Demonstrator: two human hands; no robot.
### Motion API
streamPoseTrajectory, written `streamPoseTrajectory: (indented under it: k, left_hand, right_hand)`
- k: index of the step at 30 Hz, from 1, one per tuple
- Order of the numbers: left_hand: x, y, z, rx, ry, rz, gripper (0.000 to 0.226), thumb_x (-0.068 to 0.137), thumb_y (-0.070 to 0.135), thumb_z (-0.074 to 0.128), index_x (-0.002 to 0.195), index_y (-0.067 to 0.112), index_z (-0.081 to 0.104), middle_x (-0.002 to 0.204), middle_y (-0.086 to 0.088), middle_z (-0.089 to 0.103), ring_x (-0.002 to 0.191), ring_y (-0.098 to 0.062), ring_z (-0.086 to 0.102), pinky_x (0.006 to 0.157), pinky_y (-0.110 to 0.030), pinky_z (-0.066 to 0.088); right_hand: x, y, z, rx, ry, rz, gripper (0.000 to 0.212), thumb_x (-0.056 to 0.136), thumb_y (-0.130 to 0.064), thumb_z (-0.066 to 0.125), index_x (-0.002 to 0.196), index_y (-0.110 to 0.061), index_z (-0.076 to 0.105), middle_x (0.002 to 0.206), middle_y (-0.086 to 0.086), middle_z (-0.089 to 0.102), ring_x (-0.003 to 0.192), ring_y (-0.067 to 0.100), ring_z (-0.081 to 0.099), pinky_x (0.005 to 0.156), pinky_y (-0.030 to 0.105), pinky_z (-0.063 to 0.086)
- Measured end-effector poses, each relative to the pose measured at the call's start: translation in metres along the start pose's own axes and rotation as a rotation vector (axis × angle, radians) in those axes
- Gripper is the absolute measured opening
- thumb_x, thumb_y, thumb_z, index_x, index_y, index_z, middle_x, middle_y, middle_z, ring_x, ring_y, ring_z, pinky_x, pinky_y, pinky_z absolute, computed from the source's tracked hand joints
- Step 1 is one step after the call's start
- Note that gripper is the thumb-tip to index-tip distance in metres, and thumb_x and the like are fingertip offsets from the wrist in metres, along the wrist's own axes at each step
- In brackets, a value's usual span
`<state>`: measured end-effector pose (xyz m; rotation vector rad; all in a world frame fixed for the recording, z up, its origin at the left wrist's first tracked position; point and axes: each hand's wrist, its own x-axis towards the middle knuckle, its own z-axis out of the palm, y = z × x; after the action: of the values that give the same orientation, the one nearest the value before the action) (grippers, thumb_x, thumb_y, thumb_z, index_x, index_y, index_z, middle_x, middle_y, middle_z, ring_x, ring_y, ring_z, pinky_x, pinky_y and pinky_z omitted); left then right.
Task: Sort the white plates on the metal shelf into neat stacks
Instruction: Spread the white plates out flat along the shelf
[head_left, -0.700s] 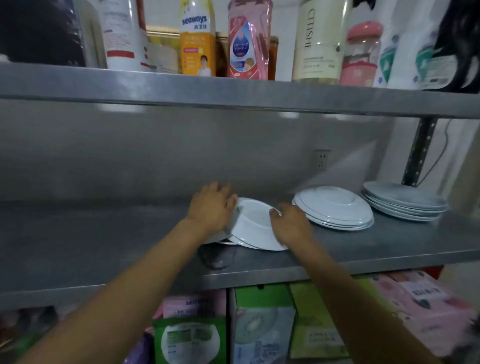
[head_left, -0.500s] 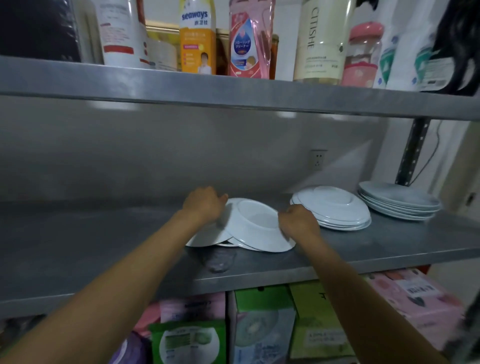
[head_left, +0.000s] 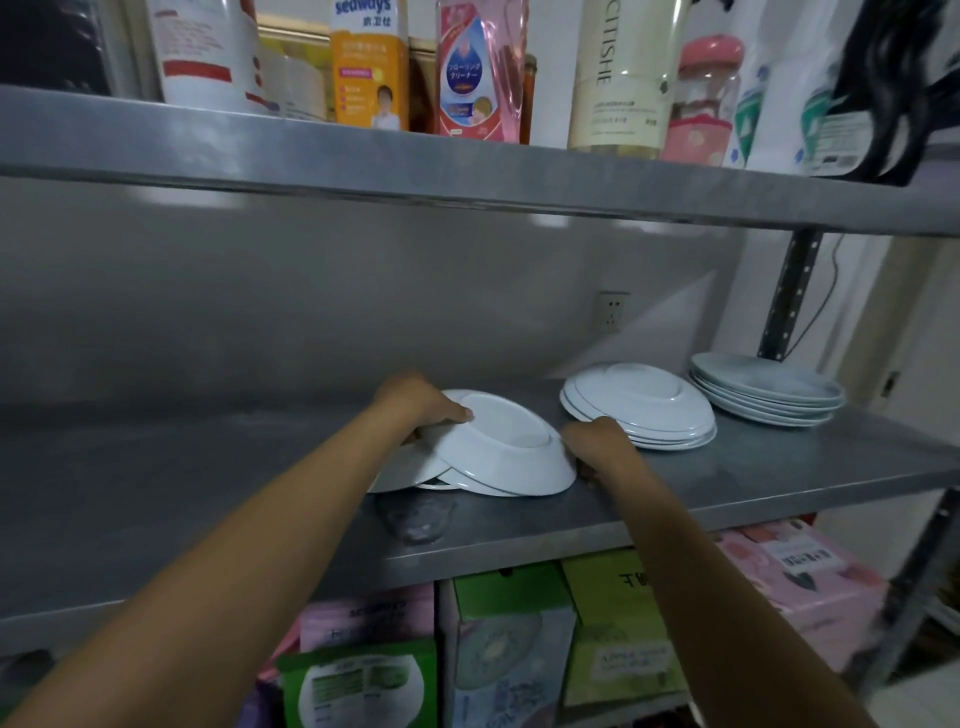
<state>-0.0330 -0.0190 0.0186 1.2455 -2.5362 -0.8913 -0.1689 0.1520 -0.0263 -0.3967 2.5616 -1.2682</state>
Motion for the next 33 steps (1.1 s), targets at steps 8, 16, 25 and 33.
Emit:
streamPoseTrajectory:
  k: [8, 16, 25, 33]
  left_hand:
    - [0.006, 0.015, -0.004, -0.609, -0.205, -0.065, 0.023, 0.086, 0.013, 0.069, 0.098, 0.002, 0.054, 0.078, -0.011, 0.059, 0.064, -0.021, 0.058, 0.042, -0.028, 0.054]
    - [-0.018, 0.038, -0.011, -0.877, -0.024, 0.317, 0.033, 0.076, 0.010, 0.077, 0.104, 0.005, 0.061, 0.093, -0.011, 0.070, 0.071, -0.021, 0.065, 0.062, -0.030, 0.054]
    - [-0.067, 0.041, -0.049, -0.769, 0.292, 0.730, 0.027, 0.075, 0.008, 0.078, 0.092, 0.017, 0.058, 0.084, -0.002, 0.071, 0.072, -0.011, 0.066, 0.066, -0.025, 0.054]
    - [-0.098, -0.045, -0.068, 0.076, 0.747, 1.054, 0.013, 0.085, 0.004, 0.058, 0.092, 0.013, 0.053, 0.069, -0.001, 0.061, 0.060, -0.026, 0.056, 0.052, -0.035, 0.043]
  right_hand:
    - [0.000, 0.006, -0.013, 0.149, -0.039, 0.094, 0.017, 0.081, -0.016, 0.048, 0.081, -0.002, 0.057, 0.064, 0.018, 0.053, 0.053, 0.024, 0.047, 0.049, 0.025, 0.042]
    - [-0.007, -0.031, -0.049, 0.084, 0.154, -0.101, 0.043, 0.091, -0.026, 0.050, 0.122, 0.002, 0.056, 0.125, 0.022, 0.059, 0.113, 0.038, 0.056, 0.080, 0.036, 0.043]
    - [-0.065, -0.096, -0.067, 0.521, 0.206, -0.452, 0.034, 0.084, -0.039, 0.057, 0.066, -0.010, 0.057, 0.064, 0.011, 0.056, 0.053, 0.022, 0.046, 0.053, 0.029, 0.036]
    - [-0.102, -0.129, -0.016, 0.739, -0.318, -0.399, 0.040, 0.089, -0.043, 0.060, 0.094, -0.004, 0.062, 0.067, 0.014, 0.064, 0.039, 0.012, 0.056, 0.033, 0.018, 0.038]
